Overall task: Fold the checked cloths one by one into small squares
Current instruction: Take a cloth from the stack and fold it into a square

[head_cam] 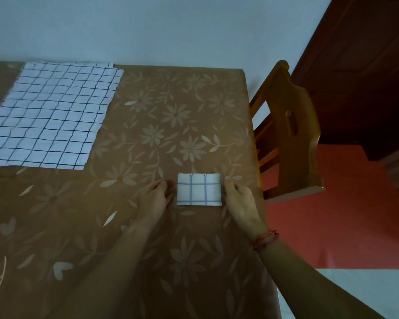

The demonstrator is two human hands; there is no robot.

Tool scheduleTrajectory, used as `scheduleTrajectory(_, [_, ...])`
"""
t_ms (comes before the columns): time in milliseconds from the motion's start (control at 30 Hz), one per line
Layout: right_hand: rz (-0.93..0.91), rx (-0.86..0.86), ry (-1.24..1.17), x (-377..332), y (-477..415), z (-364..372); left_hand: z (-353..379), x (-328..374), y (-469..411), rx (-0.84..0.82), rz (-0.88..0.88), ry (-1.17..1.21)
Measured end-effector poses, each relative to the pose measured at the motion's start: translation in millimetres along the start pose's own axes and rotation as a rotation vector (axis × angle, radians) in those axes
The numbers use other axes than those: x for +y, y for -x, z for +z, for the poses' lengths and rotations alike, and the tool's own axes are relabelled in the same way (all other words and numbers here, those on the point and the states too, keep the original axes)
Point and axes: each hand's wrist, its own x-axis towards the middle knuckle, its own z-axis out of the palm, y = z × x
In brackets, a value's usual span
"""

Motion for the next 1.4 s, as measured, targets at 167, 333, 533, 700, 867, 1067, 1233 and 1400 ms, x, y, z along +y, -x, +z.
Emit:
scheduleTrajectory(167, [0.061, -0.022, -0.073, 3, -4, 5, 5, -3, 13, -0.044, -0.003, -0.014])
scheduleTrajectory(333, [0.065, -0.028, -0.064, 2, -9, 3, 6, -4, 22, -0.035, -0.001, 0.025])
scheduleTrajectory(533, [0.094, -0.037, -0.113, 1, -8, 7, 5, -4, 17, -0.039, 0.022, 0.02])
scheduleTrajectory(700, [0.093, -0.02, -0.126, 9, -8, 10, 2, -3, 9, -0.083, 0.043, -0.055])
scheduleTrajectory(867, [0.102, -0.03, -0.153, 8, -9, 12, 2, -8, 7, -0.062, 0.038, -0.025])
scheduleTrajectory(1067, [0.081, -0.031, -0.136, 9, -12, 10, 1, -7, 8, -0.049, 0.045, -0.046])
scheduleTrajectory(1233, [0.076, -0.029, -0.095, 9, -12, 10, 0, -7, 10, -0.055, 0.044, -0.055])
scheduleTrajectory(1400, [0.089, -0.027, -0.089, 6, -10, 10, -1, -6, 11, -0.051, 0.065, -0.104])
